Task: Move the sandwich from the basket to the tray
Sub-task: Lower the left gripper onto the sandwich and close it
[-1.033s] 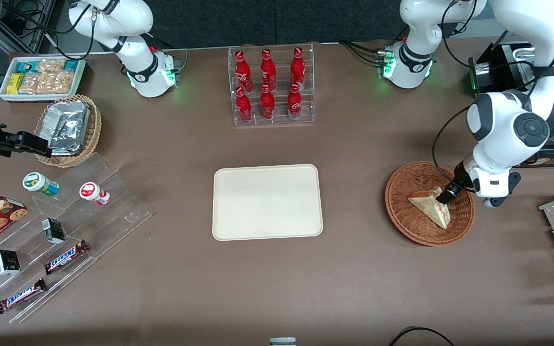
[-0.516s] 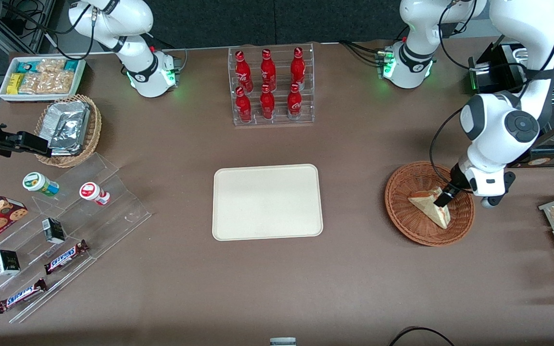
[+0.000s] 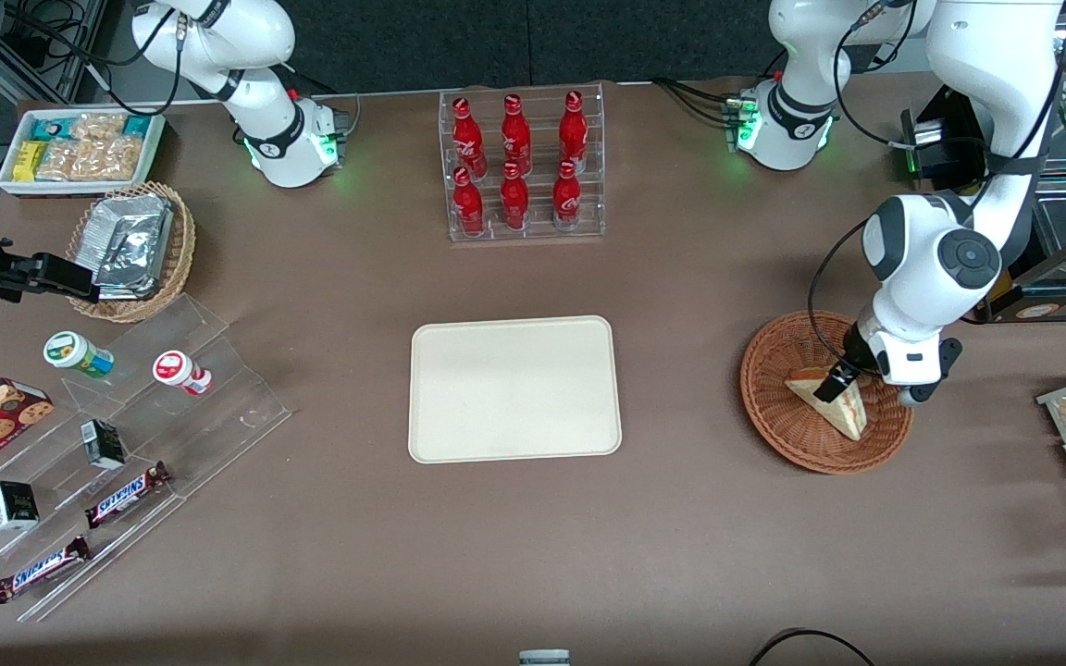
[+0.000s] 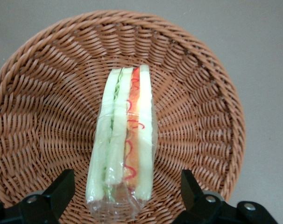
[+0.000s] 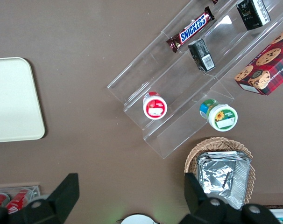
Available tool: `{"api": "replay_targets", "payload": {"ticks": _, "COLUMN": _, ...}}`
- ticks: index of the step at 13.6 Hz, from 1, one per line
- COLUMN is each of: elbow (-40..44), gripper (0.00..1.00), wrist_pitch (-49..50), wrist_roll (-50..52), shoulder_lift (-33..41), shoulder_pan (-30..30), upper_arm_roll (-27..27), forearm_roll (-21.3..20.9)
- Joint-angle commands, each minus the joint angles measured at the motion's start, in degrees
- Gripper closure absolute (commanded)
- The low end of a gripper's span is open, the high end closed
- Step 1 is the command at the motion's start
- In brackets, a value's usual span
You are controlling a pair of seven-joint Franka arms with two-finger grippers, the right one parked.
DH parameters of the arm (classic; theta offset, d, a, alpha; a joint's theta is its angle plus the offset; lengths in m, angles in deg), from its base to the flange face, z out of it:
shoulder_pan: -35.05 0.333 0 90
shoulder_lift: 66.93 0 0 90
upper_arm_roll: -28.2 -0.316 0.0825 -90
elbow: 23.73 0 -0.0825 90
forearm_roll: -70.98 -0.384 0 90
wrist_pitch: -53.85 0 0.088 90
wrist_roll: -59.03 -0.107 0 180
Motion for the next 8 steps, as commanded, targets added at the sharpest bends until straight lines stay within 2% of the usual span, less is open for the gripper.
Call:
{"api": "replay_targets", "payload": {"ticks": 1, "elbow": -0.1, "gripper": 0.00, "wrist_pitch": -1.4, "wrist_roll": 0.5, "shoulder_lift": -1.3, "shoulder_pan": 0.0, "upper_arm_roll": -0.2, "forearm_roll": -1.0}}
{"api": "replay_targets", "payload": {"ticks": 5, "elbow": 0.0, "gripper": 0.03, "wrist_pitch": -1.5, "wrist_roll": 0.8, "shoulder_lift": -1.6, "shoulder_pan": 0.0, "upper_arm_roll": -0.2, "forearm_roll": -0.9}}
{"api": "replay_targets", "payload": {"ticks": 6, "elbow": 0.0, "gripper": 0.10, "wrist_pitch": -1.5, "wrist_roll": 0.8, "shoulder_lift": -1.5, "shoulder_pan": 0.0, "upper_arm_roll": -0.3, "forearm_roll": -0.9}}
{"api": "replay_targets", "payload": {"ticks": 7, "elbow": 0.1, "gripper": 0.22, "wrist_pitch": -1.5, "wrist_roll": 0.9, "shoulder_lift": -1.5, "shoulder_pan": 0.1, "upper_arm_roll": -0.4, "forearm_roll": -0.7}}
{"api": "replay_targets", "payload": {"ticks": 8, "elbow": 0.2, "gripper": 0.40, "wrist_pitch": -1.5, "wrist_roll": 1.0, "shoulder_lift": -1.7, "shoulder_pan": 0.1, "upper_arm_roll": -0.4, "forearm_roll": -0.6}}
